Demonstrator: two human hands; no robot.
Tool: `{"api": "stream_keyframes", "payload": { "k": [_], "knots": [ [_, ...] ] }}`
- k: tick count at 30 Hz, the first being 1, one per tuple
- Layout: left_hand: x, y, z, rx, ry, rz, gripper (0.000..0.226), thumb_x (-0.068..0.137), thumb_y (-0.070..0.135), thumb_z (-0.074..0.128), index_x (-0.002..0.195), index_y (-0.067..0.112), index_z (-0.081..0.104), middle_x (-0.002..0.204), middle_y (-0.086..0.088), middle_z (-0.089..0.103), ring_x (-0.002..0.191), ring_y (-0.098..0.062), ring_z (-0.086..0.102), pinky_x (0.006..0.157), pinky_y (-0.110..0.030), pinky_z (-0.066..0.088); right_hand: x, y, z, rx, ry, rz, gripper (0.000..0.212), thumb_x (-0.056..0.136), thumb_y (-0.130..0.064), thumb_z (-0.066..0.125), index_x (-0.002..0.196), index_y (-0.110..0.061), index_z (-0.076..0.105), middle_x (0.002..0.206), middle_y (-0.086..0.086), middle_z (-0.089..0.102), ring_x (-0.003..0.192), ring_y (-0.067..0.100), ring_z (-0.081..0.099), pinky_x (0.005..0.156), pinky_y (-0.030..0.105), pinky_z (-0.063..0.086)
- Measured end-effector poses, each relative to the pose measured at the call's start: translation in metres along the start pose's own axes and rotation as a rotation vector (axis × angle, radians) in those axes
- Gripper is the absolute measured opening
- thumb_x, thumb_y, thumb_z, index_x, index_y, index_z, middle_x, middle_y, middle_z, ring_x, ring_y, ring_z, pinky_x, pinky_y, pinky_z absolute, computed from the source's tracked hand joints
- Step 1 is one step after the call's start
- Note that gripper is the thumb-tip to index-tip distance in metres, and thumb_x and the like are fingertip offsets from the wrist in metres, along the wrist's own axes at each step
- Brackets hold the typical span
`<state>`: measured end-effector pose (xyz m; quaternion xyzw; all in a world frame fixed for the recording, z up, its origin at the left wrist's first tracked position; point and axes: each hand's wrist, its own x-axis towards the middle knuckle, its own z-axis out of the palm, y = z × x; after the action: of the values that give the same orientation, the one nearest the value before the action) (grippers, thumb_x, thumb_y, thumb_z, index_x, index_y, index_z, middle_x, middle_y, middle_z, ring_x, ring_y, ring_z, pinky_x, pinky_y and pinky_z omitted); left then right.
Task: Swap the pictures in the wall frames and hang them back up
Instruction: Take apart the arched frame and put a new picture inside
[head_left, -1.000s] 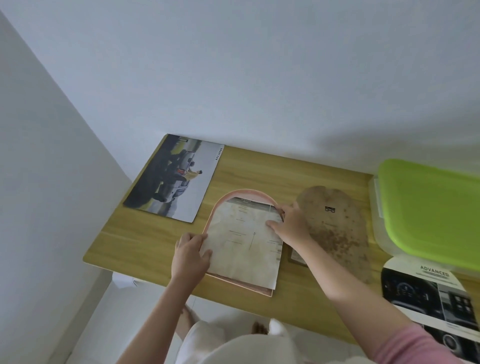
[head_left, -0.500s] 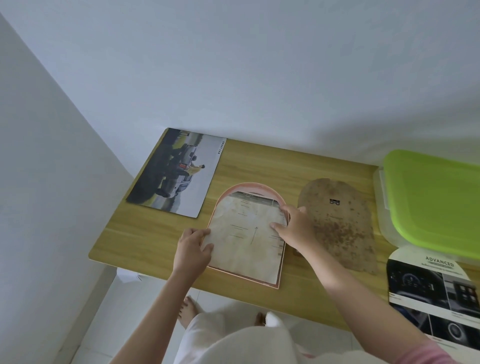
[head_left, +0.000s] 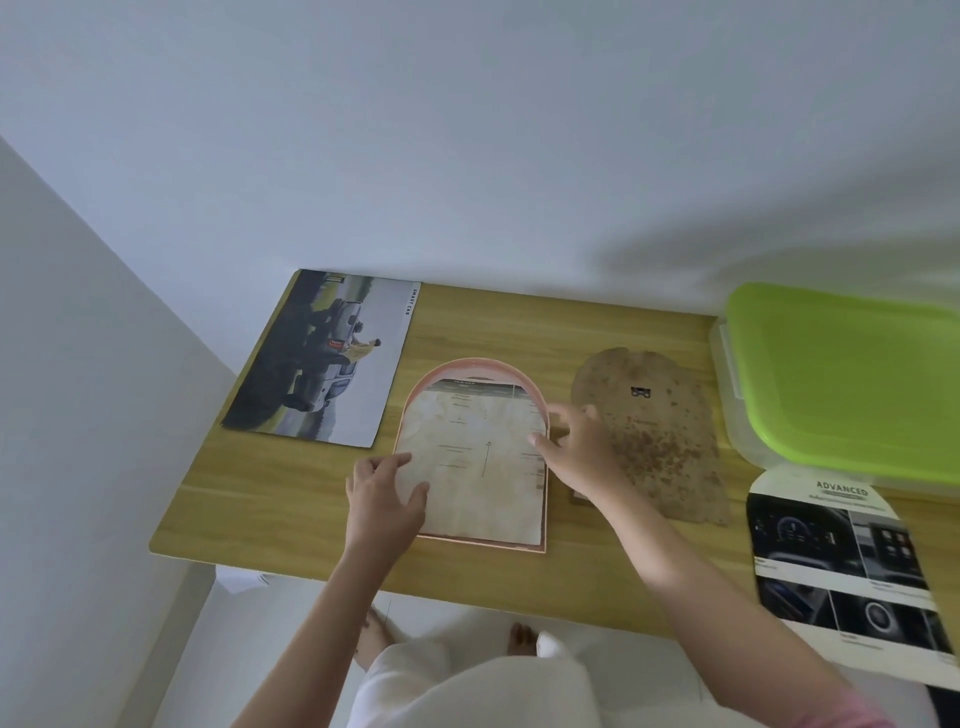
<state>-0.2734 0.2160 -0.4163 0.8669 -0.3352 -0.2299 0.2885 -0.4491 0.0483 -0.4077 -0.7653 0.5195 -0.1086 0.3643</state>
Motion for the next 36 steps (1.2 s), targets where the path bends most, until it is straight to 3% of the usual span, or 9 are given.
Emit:
{"api": "stream_keyframes", "payload": {
  "k": [5, 8, 11, 16, 18, 22, 28, 32, 36],
  "knots": [
    [-0.014, 0.048, 0.031, -0.087, -0.083, 0.167, 0.042, 0.083, 0.023, 0.065, 0.123, 0.016, 0.053, 0.120, -0.002, 0.045, 0.111, -0.017, 0.048, 0.092, -0.026, 0.040, -0.039, 0.037, -0.027, 0.049, 0.159, 0.067, 0.048, 0.086, -0.032, 0.064, 0.130, -0.016, 0.051, 0.123, 0.005, 0.046, 0.097, 0.014, 0.054, 0.080, 0.022, 0.043],
    [-0.026, 0.079, 0.052, -0.120, -0.186, 0.230, 0.042, 0.084, 0.021, 0.064, 0.124, 0.013, 0.053, 0.118, -0.002, 0.046, 0.105, -0.014, 0.053, 0.089, -0.023, 0.043, -0.060, 0.065, -0.047, 0.050, 0.239, 0.156, 0.048, 0.086, -0.031, 0.065, 0.129, -0.015, 0.052, 0.126, 0.007, 0.048, 0.107, 0.017, 0.055, 0.086, 0.026, 0.045],
    [-0.039, 0.104, 0.064, -0.142, -0.268, 0.227, 0.044, 0.085, 0.020, 0.064, 0.126, 0.009, 0.051, 0.120, -0.007, 0.050, 0.105, -0.016, 0.054, 0.095, -0.029, 0.045, -0.082, 0.080, -0.066, 0.042, 0.282, 0.246, 0.051, 0.085, -0.031, 0.066, 0.130, -0.014, 0.051, 0.128, 0.010, 0.047, 0.117, 0.022, 0.050, 0.095, 0.033, 0.045],
    [-0.042, 0.133, 0.095, 0.031, -0.371, 0.155, 0.042, 0.085, 0.028, 0.058, 0.123, 0.011, 0.050, 0.122, -0.010, 0.049, 0.109, -0.024, 0.050, 0.089, -0.027, 0.040, -0.084, 0.105, -0.083, -0.022, 0.215, 0.367, 0.063, 0.085, -0.036, 0.065, 0.138, -0.012, 0.042, 0.135, 0.014, 0.038, 0.130, 0.030, 0.036, 0.099, 0.041, 0.041],
    [-0.042, 0.135, 0.100, 0.099, -0.386, 0.124, 0.040, 0.083, 0.029, 0.057, 0.117, 0.010, 0.050, 0.121, -0.013, 0.047, 0.104, -0.028, 0.050, 0.088, -0.035, 0.045, -0.081, 0.105, -0.083, -0.033, 0.164, 0.379, 0.068, 0.085, -0.037, 0.064, 0.142, -0.010, 0.036, 0.139, 0.015, 0.035, 0.134, 0.032, 0.032, 0.102, 0.042, 0.038],
    [-0.041, 0.140, 0.106, 0.115, -0.394, 0.095, 0.054, 0.081, 0.027, 0.061, 0.130, 0.014, 0.044, 0.124, -0.013, 0.042, 0.110, -0.032, 0.048, 0.092, -0.044, 0.050, -0.073, 0.107, -0.086, 0.005, 0.131, 0.397, 0.078, 0.081, -0.037, 0.070, 0.145, -0.011, 0.032, 0.142, 0.015, 0.032, 0.135, 0.034, 0.029, 0.105, 0.043, 0.036],
    [-0.034, 0.136, 0.101, -0.031, -0.349, 0.086, 0.036, 0.074, 0.010, 0.067, 0.107, 0.017, 0.056, 0.107, -0.006, 0.041, 0.100, -0.025, 0.053, 0.084, -0.027, 0.044, -0.070, 0.121, -0.102, 0.171, 0.130, 0.401, 0.098, 0.062, -0.034, 0.085, 0.144, -0.016, 0.035, 0.142, 0.013, 0.039, 0.135, 0.032, 0.033, 0.108, 0.048, 0.036],
    [-0.037, 0.128, 0.090, -0.121, -0.333, 0.093, 0.064, 0.073, 0.007, 0.074, 0.131, 0.014, 0.047, 0.112, -0.002, 0.037, 0.097, -0.015, 0.049, 0.090, -0.020, 0.040, -0.080, 0.116, -0.102, 0.210, 0.164, 0.343, 0.097, 0.061, -0.030, 0.087, 0.143, -0.019, 0.035, 0.139, 0.010, 0.039, 0.132, 0.028, 0.036, 0.108, 0.047, 0.036],
    [-0.041, 0.104, 0.066, -0.180, -0.291, 0.097, 0.065, 0.072, 0.006, 0.076, 0.130, 0.017, 0.049, 0.121, -0.005, 0.045, 0.089, -0.004, 0.050, 0.066, -0.004, 0.043, -0.090, 0.094, -0.090, 0.231, 0.146, 0.280, 0.097, 0.063, -0.031, 0.086, 0.144, -0.020, 0.034, 0.136, 0.006, 0.039, 0.127, 0.020, 0.040, 0.106, 0.037, 0.038]
  ]
}}
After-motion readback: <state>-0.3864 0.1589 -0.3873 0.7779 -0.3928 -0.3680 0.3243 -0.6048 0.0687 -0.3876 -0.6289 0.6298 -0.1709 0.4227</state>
